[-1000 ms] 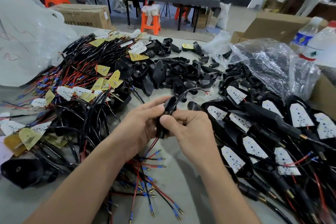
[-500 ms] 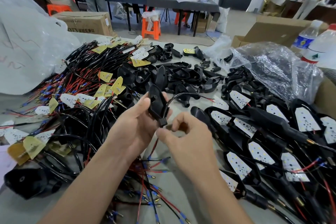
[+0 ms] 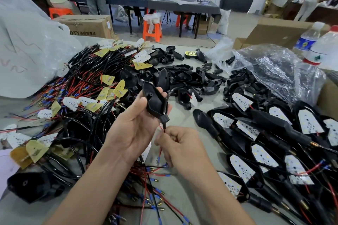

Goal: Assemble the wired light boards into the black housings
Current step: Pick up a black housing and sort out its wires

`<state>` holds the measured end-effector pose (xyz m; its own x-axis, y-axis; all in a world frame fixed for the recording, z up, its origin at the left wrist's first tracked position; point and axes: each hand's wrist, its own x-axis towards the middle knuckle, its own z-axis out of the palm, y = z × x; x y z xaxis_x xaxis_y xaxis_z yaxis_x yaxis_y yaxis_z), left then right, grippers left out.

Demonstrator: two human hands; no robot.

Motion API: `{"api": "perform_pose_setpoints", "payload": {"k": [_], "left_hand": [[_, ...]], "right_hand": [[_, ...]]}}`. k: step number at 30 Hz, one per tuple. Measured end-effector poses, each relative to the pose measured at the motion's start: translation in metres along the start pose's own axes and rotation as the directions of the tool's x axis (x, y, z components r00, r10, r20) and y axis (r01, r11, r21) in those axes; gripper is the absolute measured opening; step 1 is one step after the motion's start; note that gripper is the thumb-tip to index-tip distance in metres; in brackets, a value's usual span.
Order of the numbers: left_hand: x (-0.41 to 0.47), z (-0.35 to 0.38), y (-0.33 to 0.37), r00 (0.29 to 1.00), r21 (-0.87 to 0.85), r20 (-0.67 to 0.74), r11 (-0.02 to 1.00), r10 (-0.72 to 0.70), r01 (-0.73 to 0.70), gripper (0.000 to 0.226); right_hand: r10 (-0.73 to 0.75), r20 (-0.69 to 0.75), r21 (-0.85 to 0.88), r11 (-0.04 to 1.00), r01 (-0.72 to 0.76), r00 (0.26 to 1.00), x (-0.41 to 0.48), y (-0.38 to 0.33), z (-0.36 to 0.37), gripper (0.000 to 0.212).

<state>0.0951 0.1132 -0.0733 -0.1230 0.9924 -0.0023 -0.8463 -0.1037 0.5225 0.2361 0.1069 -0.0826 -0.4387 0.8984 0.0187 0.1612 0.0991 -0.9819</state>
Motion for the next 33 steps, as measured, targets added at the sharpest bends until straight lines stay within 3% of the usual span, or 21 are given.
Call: {"api": "perform_pose_setpoints", "payload": {"k": [3,7,10,14,16,18,19,21,23,25,27,29,31,33], "left_hand": [[0.003,-0.005,0.008,0.993,-0.051,-0.102,0.997,0.058,-0.063,0.044],[0.010,-0.022,0.027,0.945,-0.124,-0.313,0.983,0.093,-0.138,0.025],[0.011,-0.028,0.041,0.925,-0.129,-0.359,0.975,0.126,-0.183,0.026],[0.010,-0.031,0.049,0.919,-0.169,-0.365,0.960,0.151,-0.225,0.028],[0.010,-0.032,0.049,0.926,-0.150,-0.344,0.965,0.154,-0.216,0.027],[0.009,-0.031,0.047,0.941,-0.106,-0.308,0.978,0.142,-0.182,0.028],[0.009,-0.030,0.045,0.949,-0.095,-0.288,0.982,0.128,-0.162,0.029],[0.009,-0.027,0.040,0.966,-0.076,-0.237,0.989,0.104,-0.125,0.030],[0.009,-0.021,0.032,0.977,-0.041,-0.193,0.994,0.092,-0.102,0.030],[0.009,-0.017,0.024,0.987,-0.014,-0.143,0.997,0.077,-0.080,0.033],[0.008,-0.015,0.018,0.997,0.002,-0.058,0.999,0.042,-0.042,0.036],[0.006,-0.015,0.016,0.999,0.029,0.039,1.000,-0.005,0.003,0.042],[0.006,-0.016,0.015,0.994,0.056,0.100,0.998,-0.034,0.028,0.045],[0.008,-0.021,0.015,0.992,0.073,0.122,0.997,-0.036,0.027,0.045]], "right_hand": [[-0.041,0.044,-0.083,0.996,0.044,0.998,-0.005,-0.007,-0.012,0.034],[-0.109,0.177,-0.302,0.940,0.160,0.978,-0.015,-0.020,-0.031,0.040],[-0.078,0.202,-0.395,0.906,0.154,0.976,-0.020,-0.030,-0.046,0.037],[-0.016,-0.162,-0.549,0.832,-0.077,0.987,-0.020,-0.031,-0.074,0.028],[-0.048,-0.404,-0.622,0.746,-0.236,0.913,-0.018,-0.026,-0.082,0.024],[-0.202,-0.553,-0.698,0.642,-0.317,0.808,-0.018,-0.026,-0.080,0.018],[-0.301,-0.561,-0.741,0.597,-0.306,0.772,-0.018,-0.025,-0.074,0.005],[-0.428,-0.505,-0.814,0.524,-0.249,0.750,-0.018,-0.024,-0.057,0.045],[-0.529,-0.335,-0.876,0.479,-0.051,0.780,-0.020,-0.020,-0.033,0.056],[-0.439,-0.182,-0.797,0.589,0.130,0.880,-0.021,-0.018,-0.006,0.056],[-0.245,-0.125,-0.638,0.762,0.111,0.961,-0.017,-0.009,0.012,0.047],[-0.126,-0.119,-0.506,0.861,0.049,0.985,-0.008,0.003,0.014,0.027],[-0.144,-0.137,-0.399,0.914,0.078,0.980,0.000,0.010,0.007,0.006],[-0.173,-0.146,-0.356,0.928,0.111,0.974,0.004,0.013,0.001,0.022]]}}
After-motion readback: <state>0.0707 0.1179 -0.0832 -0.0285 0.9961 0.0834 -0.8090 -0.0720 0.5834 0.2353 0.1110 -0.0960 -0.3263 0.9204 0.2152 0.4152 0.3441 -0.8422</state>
